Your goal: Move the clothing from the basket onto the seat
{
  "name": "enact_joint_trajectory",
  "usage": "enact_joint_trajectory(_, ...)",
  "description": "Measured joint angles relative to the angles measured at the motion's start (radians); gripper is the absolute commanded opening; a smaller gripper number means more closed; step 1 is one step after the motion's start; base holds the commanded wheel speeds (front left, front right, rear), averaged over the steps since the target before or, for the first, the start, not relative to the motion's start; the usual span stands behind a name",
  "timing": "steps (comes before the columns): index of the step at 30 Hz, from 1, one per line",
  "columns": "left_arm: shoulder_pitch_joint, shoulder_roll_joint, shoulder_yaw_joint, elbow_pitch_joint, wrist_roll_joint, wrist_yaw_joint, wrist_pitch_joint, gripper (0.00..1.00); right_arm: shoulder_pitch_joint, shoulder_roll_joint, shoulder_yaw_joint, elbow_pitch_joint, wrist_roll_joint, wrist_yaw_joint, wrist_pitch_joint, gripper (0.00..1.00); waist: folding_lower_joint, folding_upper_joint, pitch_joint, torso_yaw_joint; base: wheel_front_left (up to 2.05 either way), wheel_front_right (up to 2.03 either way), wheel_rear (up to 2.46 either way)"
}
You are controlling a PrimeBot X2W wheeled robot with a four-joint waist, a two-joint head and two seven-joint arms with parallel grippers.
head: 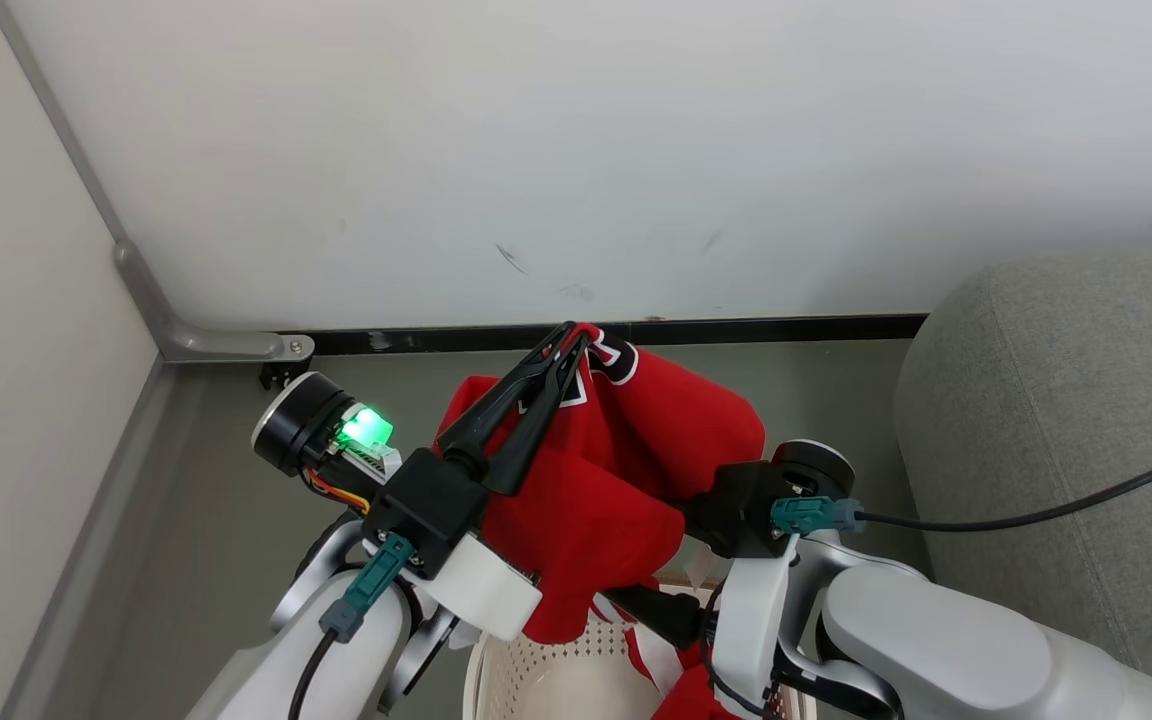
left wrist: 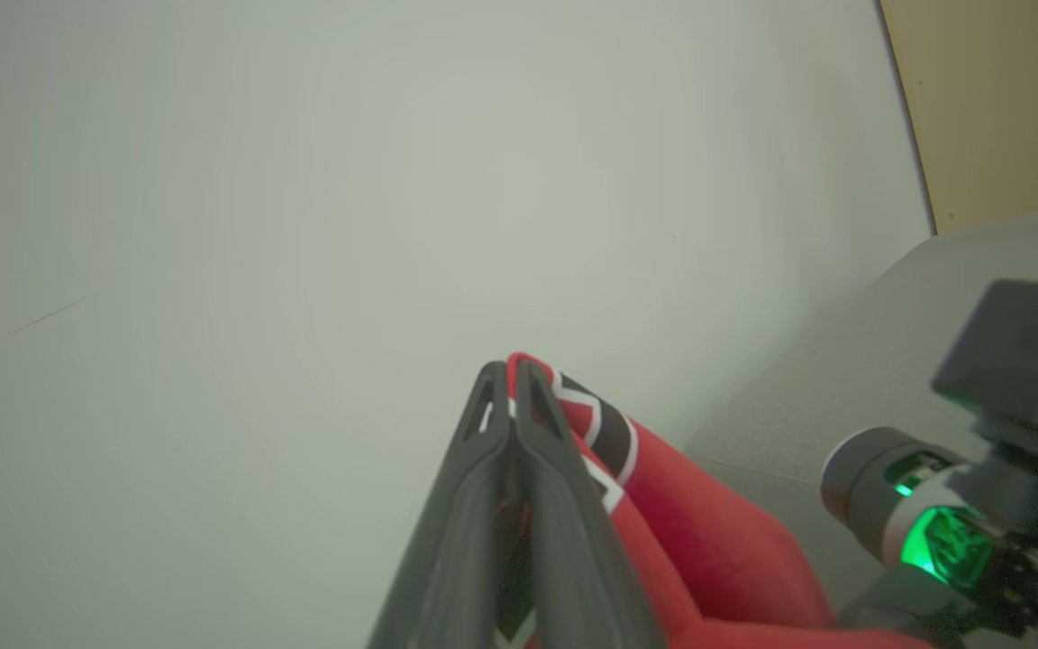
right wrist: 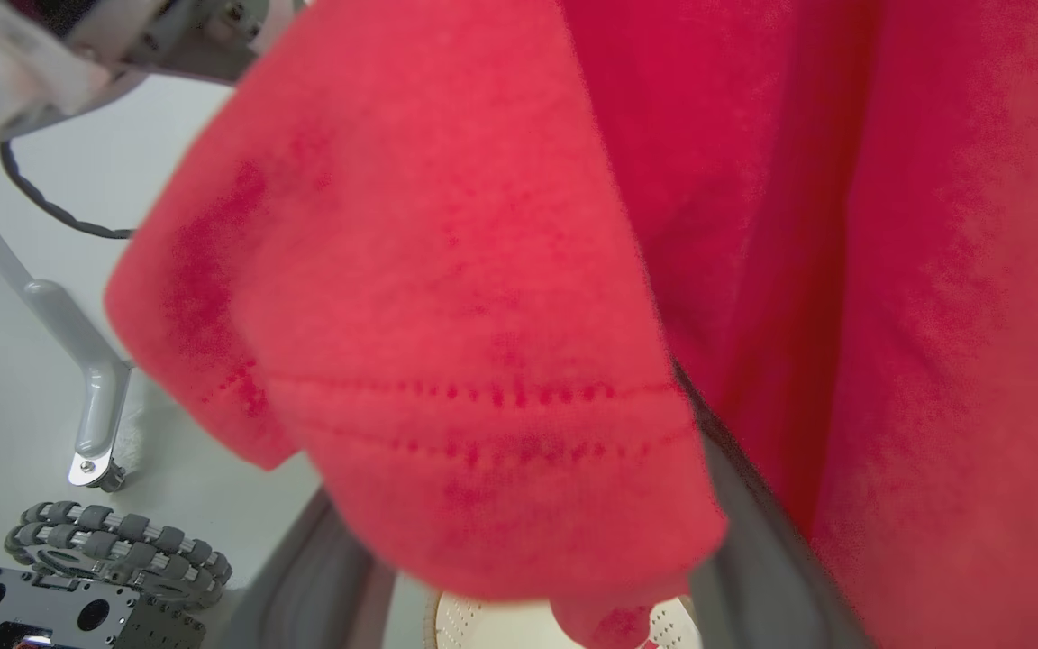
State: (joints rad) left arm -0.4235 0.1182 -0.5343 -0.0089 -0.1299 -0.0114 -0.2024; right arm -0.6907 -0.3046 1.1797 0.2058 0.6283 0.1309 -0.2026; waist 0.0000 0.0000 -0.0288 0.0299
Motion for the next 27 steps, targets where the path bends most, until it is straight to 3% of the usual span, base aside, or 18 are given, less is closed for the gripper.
enact_joint_trajectory(1, 0.000, 0.000, 0.000, 0.000, 0.000, 0.000, 0.000, 0.00, -0.003, 0.000, 0.010, 0.001, 0.000, 0.000, -0.005, 0.04, 0.0000, 0.0000, 0.000, 0.000, 0.00, 0.00, 0.00)
enact_joint_trajectory(2, 0.000, -0.001, 0.000, 0.000, 0.000, 0.000, 0.002, 0.00, -0.010, 0.000, 0.019, 0.001, -0.002, 0.000, -0.010, 0.00, 0.0000, 0.0000, 0.000, -0.001, 0.00, 0.00, 0.00)
enact_joint_trajectory(12, 0.029, -0.001, 0.040, 0.034, -0.026, 0.018, 0.013, 0.00, -0.027, -0.028, -0.018, 0.021, 0.007, 0.000, -0.037, 0.00, 0.0000, 0.0000, 0.004, -0.010, 0.00, 0.00, 0.00)
enact_joint_trajectory(20, 0.089, -0.001, 0.068, 0.076, -0.081, 0.027, 0.013, 0.00, -0.024, -0.085, -0.165, 0.047, 0.024, 0.000, -0.045, 0.00, 0.0000, 0.0000, 0.004, -0.028, 0.00, 0.00, 0.00)
enact_joint_trajectory(27, 0.117, -0.019, 0.065, 0.094, -0.126, 0.023, 0.007, 0.00, -0.009, -0.085, -0.316, 0.027, 0.039, 0.001, -0.046, 0.00, 0.0000, 0.0000, 0.002, -0.048, 0.00, 0.00, 0.00)
